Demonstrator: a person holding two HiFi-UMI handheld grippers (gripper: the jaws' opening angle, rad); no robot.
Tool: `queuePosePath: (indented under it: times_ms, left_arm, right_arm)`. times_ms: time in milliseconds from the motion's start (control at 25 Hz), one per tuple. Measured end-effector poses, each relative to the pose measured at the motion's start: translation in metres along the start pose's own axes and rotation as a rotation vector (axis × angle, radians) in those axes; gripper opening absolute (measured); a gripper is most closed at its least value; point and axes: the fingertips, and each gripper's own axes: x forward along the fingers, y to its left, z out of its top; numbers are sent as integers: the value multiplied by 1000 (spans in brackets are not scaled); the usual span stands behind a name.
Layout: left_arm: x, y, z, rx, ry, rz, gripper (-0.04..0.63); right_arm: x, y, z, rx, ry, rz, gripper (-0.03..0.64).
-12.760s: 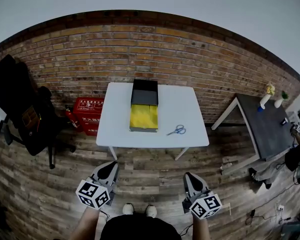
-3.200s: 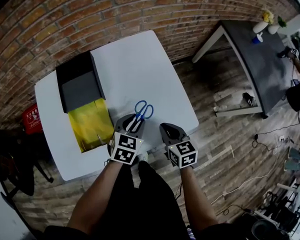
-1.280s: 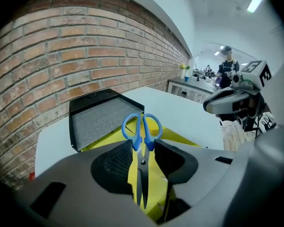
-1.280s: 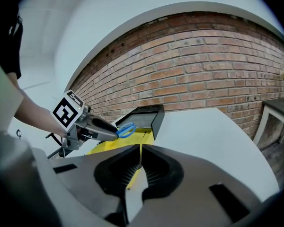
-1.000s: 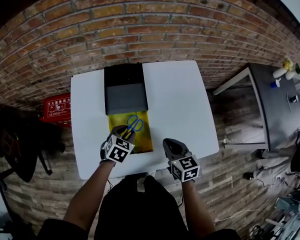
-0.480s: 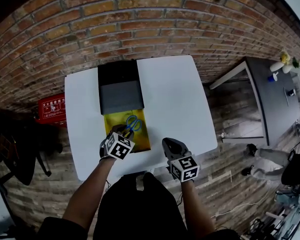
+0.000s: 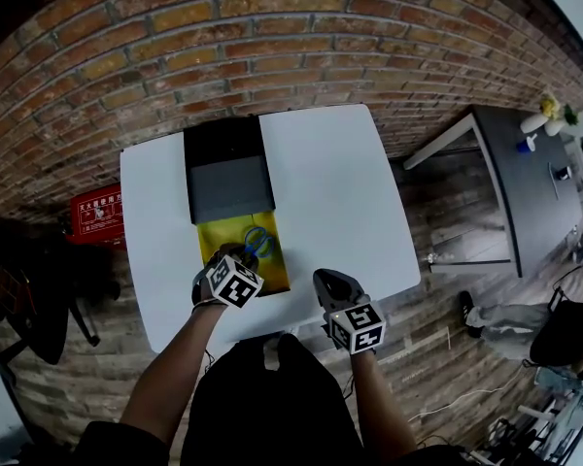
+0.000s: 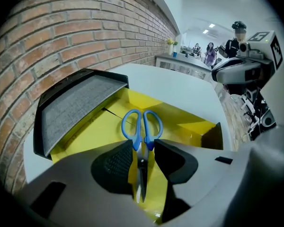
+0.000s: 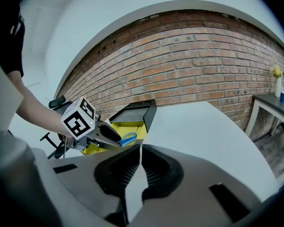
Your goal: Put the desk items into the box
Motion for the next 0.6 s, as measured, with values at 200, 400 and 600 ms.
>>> queuePosePath:
  times_ms: [200, 400, 600]
  left_arm:
    - [3, -1, -3, 18, 32, -2, 155]
    - [5, 0, -2, 16, 33, 0, 155]
    - [4, -1, -1, 19, 23, 3, 160]
  right_arm:
    - [-1, -1, 1, 2, -1, -2, 25]
    - [-3, -2, -1, 4, -1, -7, 25]
    - [-7, -3, 1, 0, -4, -10, 25]
